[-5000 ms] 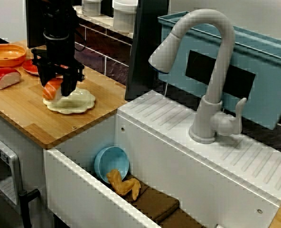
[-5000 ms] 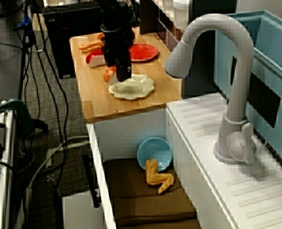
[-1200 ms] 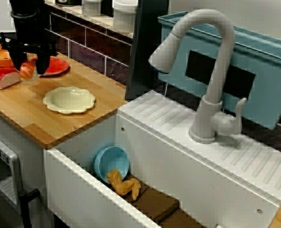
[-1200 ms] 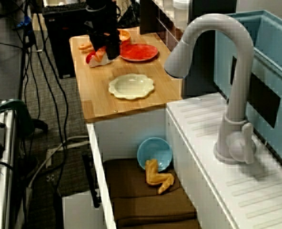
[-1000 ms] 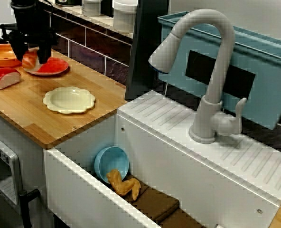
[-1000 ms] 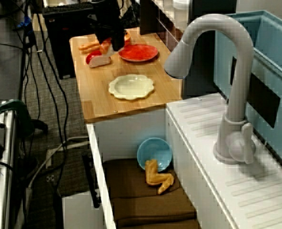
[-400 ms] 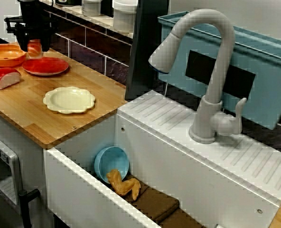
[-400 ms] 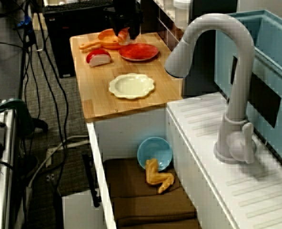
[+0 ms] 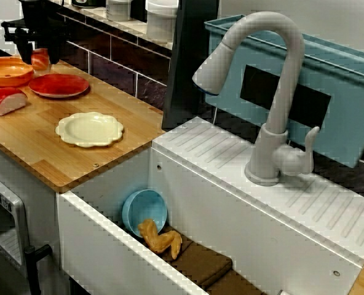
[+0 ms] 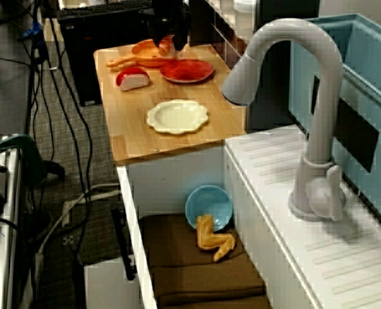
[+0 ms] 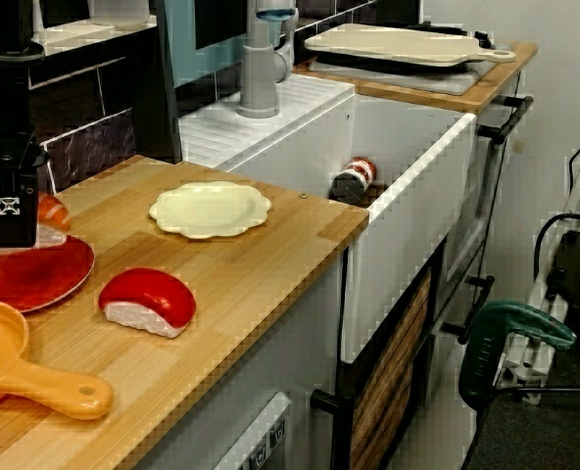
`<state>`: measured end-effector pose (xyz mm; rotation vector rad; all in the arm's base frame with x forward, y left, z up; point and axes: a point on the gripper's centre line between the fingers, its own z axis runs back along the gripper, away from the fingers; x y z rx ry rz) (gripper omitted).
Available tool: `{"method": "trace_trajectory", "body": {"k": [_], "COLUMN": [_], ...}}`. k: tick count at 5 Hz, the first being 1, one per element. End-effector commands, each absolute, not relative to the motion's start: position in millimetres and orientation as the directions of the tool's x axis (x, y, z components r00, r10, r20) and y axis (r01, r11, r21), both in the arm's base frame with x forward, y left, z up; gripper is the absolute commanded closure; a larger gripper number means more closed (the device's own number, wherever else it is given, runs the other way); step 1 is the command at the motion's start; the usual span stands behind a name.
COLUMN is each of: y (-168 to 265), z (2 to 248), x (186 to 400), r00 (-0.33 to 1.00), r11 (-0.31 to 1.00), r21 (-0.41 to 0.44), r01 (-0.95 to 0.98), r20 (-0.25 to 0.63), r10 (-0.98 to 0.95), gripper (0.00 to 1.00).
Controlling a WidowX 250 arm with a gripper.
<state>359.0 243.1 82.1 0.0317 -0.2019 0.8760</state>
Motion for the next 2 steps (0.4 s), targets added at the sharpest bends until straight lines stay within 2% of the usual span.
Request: {"method": "trace_trajectory", "body": {"k": [1,2], "y": [238.0,227.8], "z": [99.6,99.4], "x": [347.3,344.5], "r00": [0.6,0.616], "r11": [0.625,0.644], "r21": [-0.124,-0.116], "r01": [-0.77,-0.756], "r20": [0.19,0.207], "r10": [0.777,0.76], "gripper": [0.0,0.0]}}
